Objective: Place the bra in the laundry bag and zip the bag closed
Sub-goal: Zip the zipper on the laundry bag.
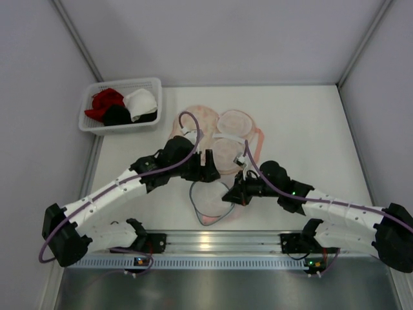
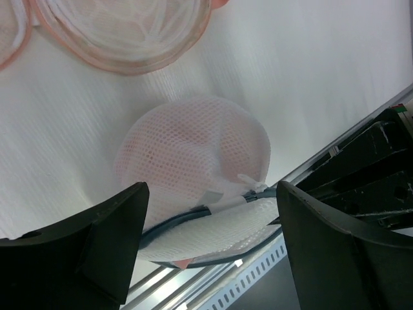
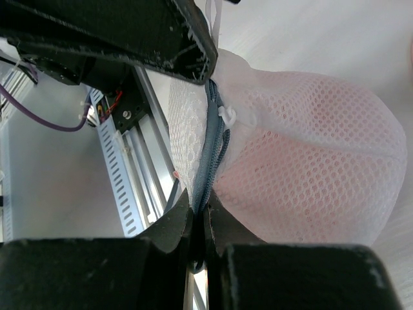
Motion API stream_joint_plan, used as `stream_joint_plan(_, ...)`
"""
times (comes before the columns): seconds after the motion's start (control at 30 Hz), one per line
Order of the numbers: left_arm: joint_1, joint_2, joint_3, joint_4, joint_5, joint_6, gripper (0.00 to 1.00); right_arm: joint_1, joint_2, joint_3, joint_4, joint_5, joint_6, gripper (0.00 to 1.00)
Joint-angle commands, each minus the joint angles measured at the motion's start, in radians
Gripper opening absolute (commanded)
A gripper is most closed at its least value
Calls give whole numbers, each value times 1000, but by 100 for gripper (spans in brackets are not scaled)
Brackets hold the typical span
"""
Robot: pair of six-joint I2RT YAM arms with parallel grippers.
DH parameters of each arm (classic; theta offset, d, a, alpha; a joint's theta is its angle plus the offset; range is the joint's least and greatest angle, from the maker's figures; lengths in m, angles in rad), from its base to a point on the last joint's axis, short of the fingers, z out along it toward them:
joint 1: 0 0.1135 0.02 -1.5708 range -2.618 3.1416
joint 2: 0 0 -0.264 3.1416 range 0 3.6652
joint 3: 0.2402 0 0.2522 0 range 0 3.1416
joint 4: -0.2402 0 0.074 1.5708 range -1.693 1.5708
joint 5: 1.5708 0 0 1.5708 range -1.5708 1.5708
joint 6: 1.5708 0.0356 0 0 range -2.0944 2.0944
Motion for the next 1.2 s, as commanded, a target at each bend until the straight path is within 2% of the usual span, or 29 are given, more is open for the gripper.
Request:
stream_joint_plan(0.0,-89,-28,-17,63,-207,-109,86,4,-20,22,38,18,-14,0)
stream_joint_plan(0.13,-111,-31,-40,77,-304,-158,70,5,-15,24,41,8,-9,0)
stream_joint_plan(0.17,-114,-37,-44,86,-316,-166,64,4,-14,24,39,8,-9,0)
stream_joint_plan(0.37,-131,-51,-74,118,-366,-177,46,4,-26,24,39,15,-2,0)
stream_joint_plan(0.4,-135,-48,-76,127,-370,-180,35,4,-23,25,39,15,1,0)
stream_joint_plan(0.47,-145,-37,-77,140,-373,-175,22,4,-19,28,33,12,4,0)
stream_joint_plan(0.5,-154,-36,-73,140,-378,-180,0,4,-14,31,27,14,8,0)
stream_joint_plan(0.57,-164,-33,-65,144,-395,-166,0,5,-11,41,13,21,11,0)
stream_joint_plan(0.63,-174,-46,-51,144,-408,-140,0,4,-15,62,-25,40,18,16)
stream_joint_plan(0.67,-174,-55,-44,143,-418,-126,0,5,-20,70,-36,41,20,21)
stream_joint_plan(0.8,-174,-101,-14,143,-454,-65,0,4,-96,111,-99,60,5,55)
stream_joint_plan(0.87,-174,-114,-10,144,-447,-53,0,4,-139,140,-140,95,-18,64)
stream_joint_plan(1.03,-175,-109,-7,144,-422,-60,0,-5,-192,180,-247,164,-60,70)
stream_joint_plan(1.17,-194,-117,21,144,-454,-43,0,-12,-195,171,-217,208,-63,70)
